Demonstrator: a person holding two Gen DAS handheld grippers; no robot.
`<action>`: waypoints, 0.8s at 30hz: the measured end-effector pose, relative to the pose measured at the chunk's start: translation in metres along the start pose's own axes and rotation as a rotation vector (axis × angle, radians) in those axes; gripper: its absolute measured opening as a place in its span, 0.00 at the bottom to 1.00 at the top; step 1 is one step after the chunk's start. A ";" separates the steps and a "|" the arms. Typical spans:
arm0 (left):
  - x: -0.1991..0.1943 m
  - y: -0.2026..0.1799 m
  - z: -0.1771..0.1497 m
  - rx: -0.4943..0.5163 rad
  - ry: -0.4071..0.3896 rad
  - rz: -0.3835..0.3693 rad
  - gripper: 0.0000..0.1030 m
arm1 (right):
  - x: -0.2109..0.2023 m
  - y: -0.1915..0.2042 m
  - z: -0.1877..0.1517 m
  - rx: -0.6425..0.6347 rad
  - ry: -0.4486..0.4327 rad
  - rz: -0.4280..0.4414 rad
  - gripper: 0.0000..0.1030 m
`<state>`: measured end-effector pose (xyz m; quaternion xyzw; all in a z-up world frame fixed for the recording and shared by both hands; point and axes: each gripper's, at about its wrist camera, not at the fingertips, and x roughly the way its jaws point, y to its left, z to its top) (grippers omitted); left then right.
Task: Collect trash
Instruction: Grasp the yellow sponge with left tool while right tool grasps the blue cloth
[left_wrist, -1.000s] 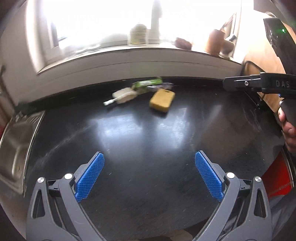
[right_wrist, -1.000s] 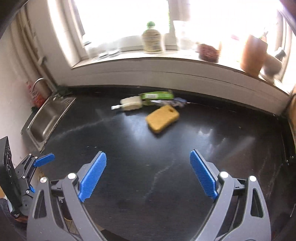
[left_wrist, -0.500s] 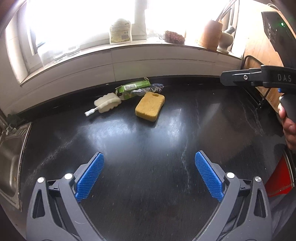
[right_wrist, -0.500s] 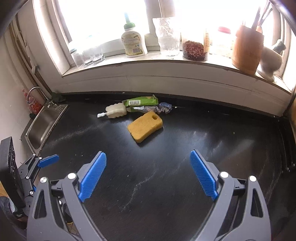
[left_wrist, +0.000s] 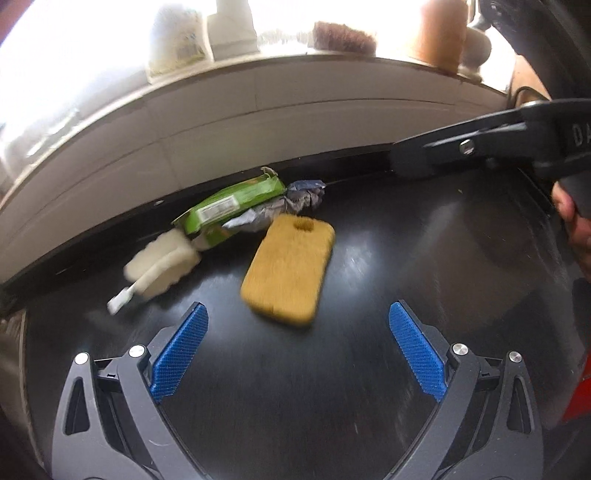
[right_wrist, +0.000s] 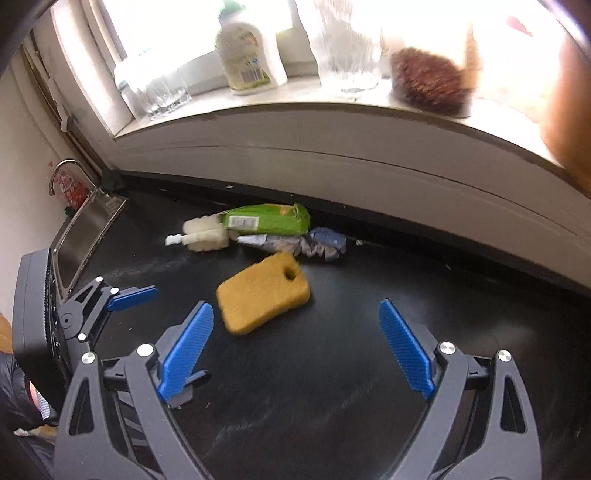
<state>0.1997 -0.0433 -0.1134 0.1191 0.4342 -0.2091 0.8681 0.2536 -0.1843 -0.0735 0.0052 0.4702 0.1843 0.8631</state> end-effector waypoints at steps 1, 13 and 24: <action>0.014 0.002 0.005 -0.003 0.015 -0.009 0.93 | 0.010 -0.005 0.004 -0.003 0.011 0.004 0.84; 0.092 0.006 0.024 0.034 0.064 -0.086 0.88 | 0.126 -0.031 0.035 -0.121 0.107 0.050 0.77; 0.098 0.005 0.023 0.055 0.078 -0.088 0.57 | 0.142 -0.019 0.043 -0.121 0.141 0.109 0.31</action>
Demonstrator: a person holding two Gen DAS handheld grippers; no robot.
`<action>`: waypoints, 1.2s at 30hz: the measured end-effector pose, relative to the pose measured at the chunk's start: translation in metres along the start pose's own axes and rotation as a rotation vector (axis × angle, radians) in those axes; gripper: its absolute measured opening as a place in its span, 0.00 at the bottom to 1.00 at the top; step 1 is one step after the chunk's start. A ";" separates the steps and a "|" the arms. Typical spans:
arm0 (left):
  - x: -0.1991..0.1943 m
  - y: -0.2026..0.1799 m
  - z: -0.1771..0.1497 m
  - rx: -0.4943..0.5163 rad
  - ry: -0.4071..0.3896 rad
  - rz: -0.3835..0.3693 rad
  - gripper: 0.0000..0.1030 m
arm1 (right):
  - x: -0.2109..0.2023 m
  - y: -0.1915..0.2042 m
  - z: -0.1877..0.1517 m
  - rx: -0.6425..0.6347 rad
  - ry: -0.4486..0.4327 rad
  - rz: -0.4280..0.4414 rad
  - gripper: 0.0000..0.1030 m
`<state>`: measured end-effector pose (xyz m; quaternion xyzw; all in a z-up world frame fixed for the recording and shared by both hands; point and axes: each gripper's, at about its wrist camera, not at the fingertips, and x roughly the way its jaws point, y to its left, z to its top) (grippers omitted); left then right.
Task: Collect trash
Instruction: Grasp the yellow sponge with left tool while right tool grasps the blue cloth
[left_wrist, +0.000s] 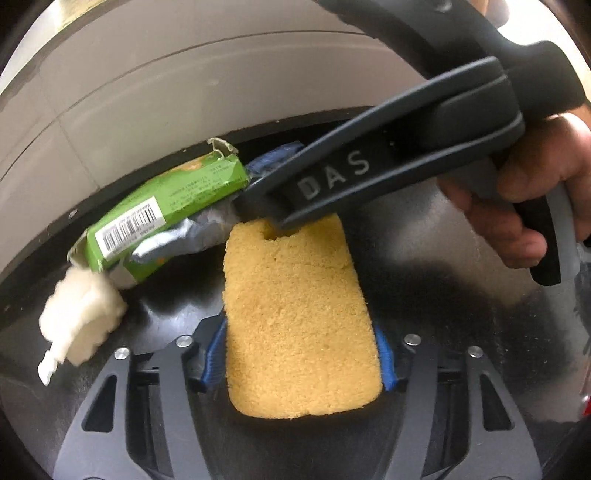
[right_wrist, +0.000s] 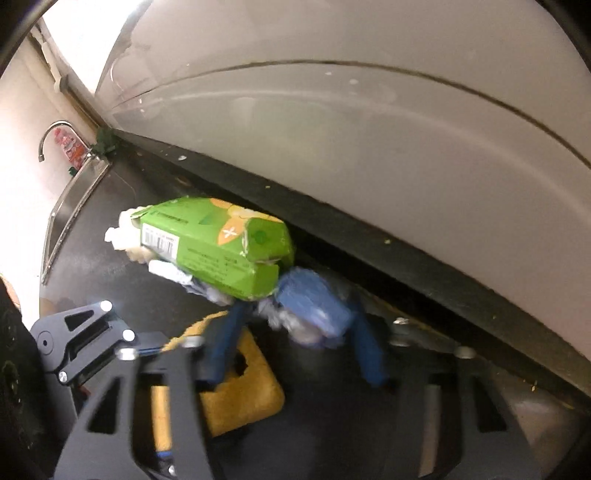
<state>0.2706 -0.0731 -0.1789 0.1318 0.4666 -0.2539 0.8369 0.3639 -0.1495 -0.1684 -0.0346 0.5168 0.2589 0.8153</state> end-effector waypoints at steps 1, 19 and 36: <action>-0.001 0.002 0.001 -0.010 0.004 0.009 0.56 | 0.000 0.002 -0.001 0.002 0.004 0.005 0.28; -0.137 -0.030 -0.068 -0.141 -0.039 0.105 0.54 | -0.148 0.079 -0.113 0.120 -0.130 -0.168 0.24; -0.215 -0.041 -0.140 -0.161 -0.077 0.147 0.54 | -0.200 0.148 -0.180 0.161 -0.185 -0.209 0.24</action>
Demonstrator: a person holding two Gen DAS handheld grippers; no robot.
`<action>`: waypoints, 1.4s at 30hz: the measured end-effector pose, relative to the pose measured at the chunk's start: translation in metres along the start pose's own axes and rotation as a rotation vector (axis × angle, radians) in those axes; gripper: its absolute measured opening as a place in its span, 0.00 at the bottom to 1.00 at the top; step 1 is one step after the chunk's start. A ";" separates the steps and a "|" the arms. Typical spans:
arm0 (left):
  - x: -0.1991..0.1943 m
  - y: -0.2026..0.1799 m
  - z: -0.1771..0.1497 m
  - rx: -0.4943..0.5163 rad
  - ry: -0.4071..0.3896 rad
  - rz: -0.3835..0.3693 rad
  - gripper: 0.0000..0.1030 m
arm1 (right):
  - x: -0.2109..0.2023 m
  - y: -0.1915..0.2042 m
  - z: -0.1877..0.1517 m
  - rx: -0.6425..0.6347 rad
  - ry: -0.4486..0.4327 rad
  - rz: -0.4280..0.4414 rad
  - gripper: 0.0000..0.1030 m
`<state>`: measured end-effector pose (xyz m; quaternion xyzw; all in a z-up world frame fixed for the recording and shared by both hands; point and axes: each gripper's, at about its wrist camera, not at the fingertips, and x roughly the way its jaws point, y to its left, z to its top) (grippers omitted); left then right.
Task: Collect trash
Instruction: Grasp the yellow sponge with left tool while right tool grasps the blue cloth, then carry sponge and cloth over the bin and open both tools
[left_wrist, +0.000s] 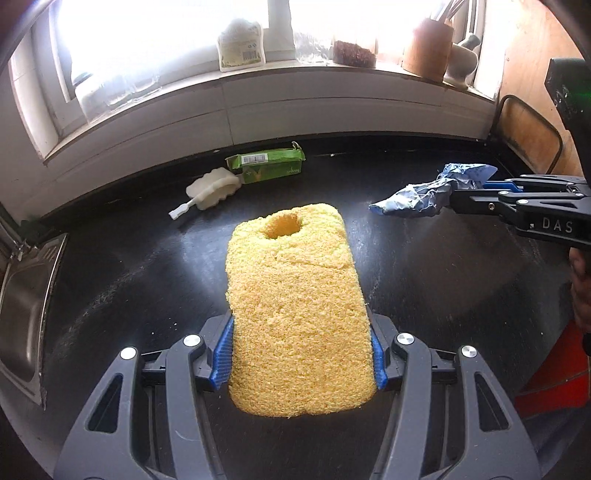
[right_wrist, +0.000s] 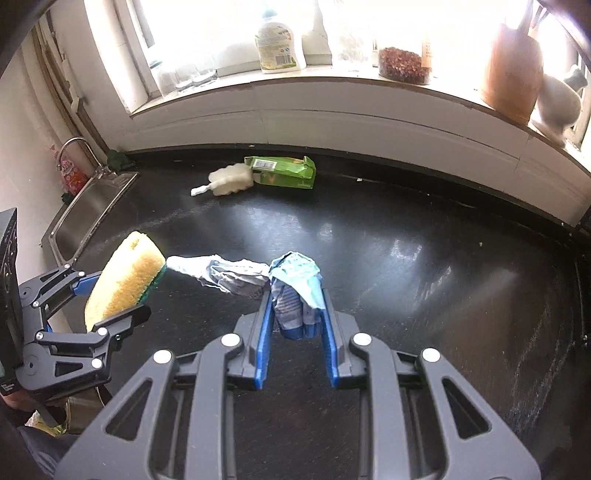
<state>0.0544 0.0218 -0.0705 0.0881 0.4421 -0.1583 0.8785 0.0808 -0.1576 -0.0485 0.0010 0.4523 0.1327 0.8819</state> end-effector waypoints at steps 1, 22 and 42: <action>-0.002 0.001 -0.001 -0.002 -0.003 0.003 0.54 | -0.001 0.001 0.000 -0.002 -0.002 0.001 0.24; -0.101 0.138 -0.062 -0.328 -0.080 0.295 0.54 | 0.028 0.157 0.047 -0.266 -0.028 0.211 0.24; -0.169 0.249 -0.368 -0.839 0.144 0.528 0.54 | 0.114 0.508 -0.120 -0.765 0.378 0.529 0.24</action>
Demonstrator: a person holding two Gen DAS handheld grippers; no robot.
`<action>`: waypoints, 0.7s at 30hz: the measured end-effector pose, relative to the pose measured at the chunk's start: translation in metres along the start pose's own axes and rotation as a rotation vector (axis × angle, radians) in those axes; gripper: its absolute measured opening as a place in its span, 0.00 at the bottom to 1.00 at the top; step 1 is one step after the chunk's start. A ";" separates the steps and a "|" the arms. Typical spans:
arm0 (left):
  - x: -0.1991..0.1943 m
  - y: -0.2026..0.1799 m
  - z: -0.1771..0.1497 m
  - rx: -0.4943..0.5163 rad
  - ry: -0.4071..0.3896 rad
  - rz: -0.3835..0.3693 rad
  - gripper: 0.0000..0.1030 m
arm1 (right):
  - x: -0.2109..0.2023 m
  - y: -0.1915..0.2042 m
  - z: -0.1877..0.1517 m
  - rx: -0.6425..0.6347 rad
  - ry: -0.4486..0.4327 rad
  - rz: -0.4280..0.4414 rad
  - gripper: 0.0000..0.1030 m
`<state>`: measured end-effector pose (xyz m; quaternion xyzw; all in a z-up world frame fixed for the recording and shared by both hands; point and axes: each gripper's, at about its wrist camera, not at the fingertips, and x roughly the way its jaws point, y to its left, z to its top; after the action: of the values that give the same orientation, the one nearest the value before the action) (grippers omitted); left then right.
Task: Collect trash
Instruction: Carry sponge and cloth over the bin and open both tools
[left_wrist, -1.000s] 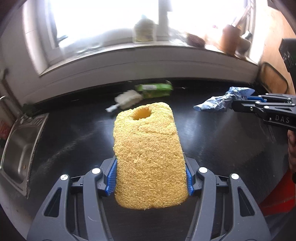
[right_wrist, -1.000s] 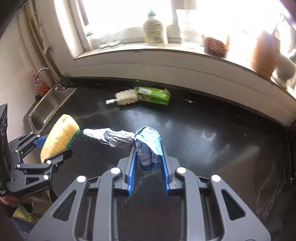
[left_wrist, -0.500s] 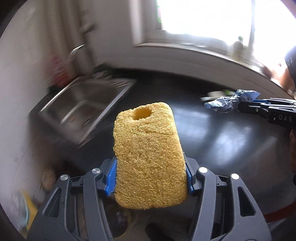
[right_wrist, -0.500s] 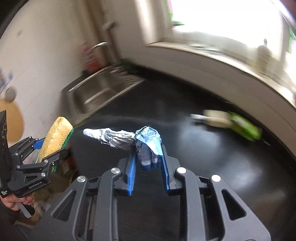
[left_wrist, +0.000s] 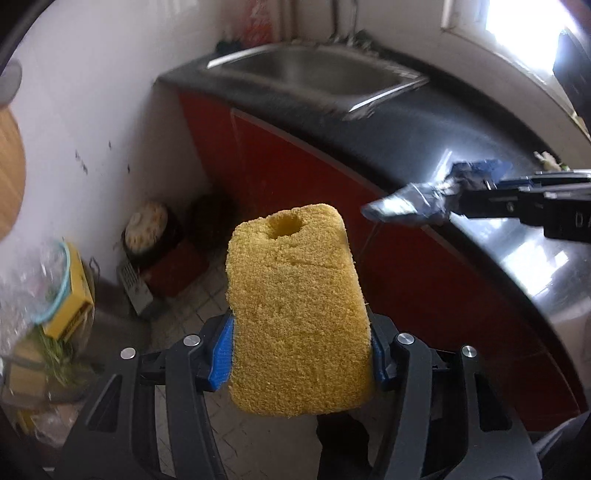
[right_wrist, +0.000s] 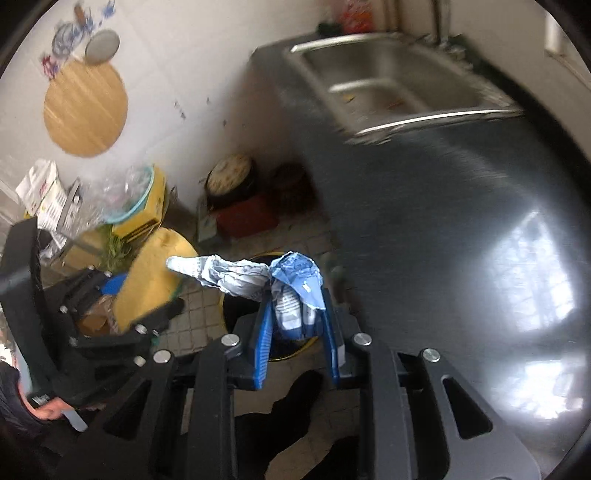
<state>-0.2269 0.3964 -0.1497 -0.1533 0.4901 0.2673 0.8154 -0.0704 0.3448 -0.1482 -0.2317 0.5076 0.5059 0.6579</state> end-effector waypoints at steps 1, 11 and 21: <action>0.009 0.007 -0.004 -0.008 0.013 -0.004 0.54 | 0.010 0.007 0.003 0.002 0.012 0.002 0.24; 0.060 0.041 -0.020 -0.045 0.073 -0.059 0.54 | 0.083 0.025 0.020 0.072 0.121 -0.034 0.25; 0.081 0.054 -0.022 -0.044 0.089 -0.076 0.76 | 0.111 0.035 0.032 0.075 0.155 -0.038 0.62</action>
<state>-0.2436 0.4518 -0.2307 -0.2013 0.5136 0.2397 0.7989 -0.0911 0.4323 -0.2293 -0.2547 0.5710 0.4545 0.6344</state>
